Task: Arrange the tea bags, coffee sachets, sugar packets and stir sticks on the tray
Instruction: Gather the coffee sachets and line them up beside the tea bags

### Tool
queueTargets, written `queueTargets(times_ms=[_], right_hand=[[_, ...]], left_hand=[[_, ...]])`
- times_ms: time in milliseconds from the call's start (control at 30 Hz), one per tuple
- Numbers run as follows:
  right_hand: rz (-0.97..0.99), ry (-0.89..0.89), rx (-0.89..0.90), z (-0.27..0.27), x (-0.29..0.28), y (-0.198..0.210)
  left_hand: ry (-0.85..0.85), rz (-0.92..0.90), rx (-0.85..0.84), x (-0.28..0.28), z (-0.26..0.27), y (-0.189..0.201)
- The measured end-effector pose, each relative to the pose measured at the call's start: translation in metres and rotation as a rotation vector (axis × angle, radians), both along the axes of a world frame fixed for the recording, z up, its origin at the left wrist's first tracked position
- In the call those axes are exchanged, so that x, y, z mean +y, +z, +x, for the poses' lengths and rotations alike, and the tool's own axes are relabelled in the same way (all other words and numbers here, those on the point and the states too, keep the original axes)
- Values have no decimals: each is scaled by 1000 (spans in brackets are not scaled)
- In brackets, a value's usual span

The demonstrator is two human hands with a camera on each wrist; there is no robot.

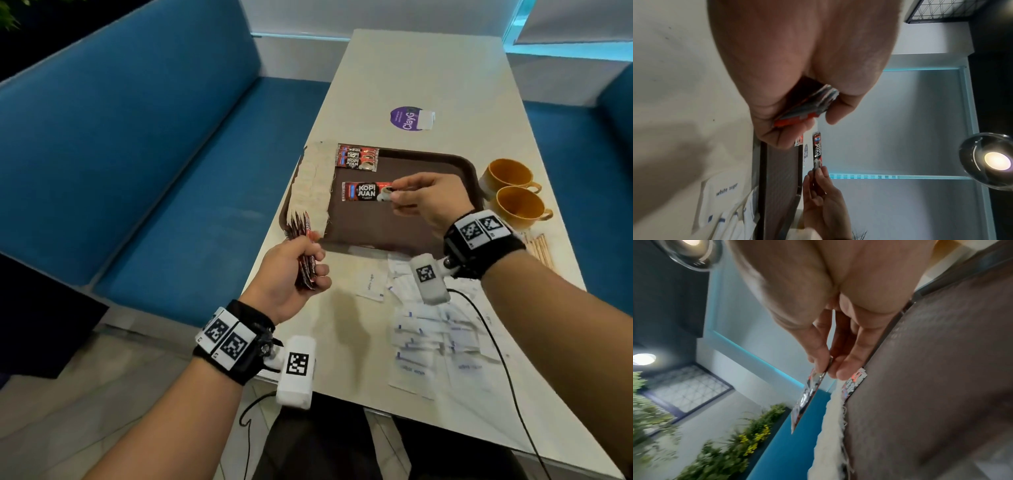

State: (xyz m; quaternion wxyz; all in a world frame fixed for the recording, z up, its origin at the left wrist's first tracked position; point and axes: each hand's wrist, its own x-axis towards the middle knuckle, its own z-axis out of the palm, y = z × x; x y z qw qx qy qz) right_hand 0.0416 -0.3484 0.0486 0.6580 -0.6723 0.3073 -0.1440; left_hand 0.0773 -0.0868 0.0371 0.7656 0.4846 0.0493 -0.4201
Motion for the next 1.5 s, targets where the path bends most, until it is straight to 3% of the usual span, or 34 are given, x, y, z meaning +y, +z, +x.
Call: queueTargets(times_ms=[200, 600, 800, 1067, 1367, 1500], right_hand=[[-158, -142, 101, 55, -42, -17], [-69, -146, 238, 138, -63, -68], [-76, -181, 289, 158, -64, -71], [-252, -198, 394, 166, -62, -70], [-433, -81, 530, 169, -63, -65], [-376, -152, 471, 167, -65, -68]], left_hand=[[-29, 65, -89, -5, 13, -6], [-95, 37, -124, -7, 27, -19], [-107, 35, -103, -1, 25, -27], [-117, 45, -107, -1, 28, -27], [-131, 61, -111, 0, 25, -24], [-134, 62, -110, 1, 25, -24]])
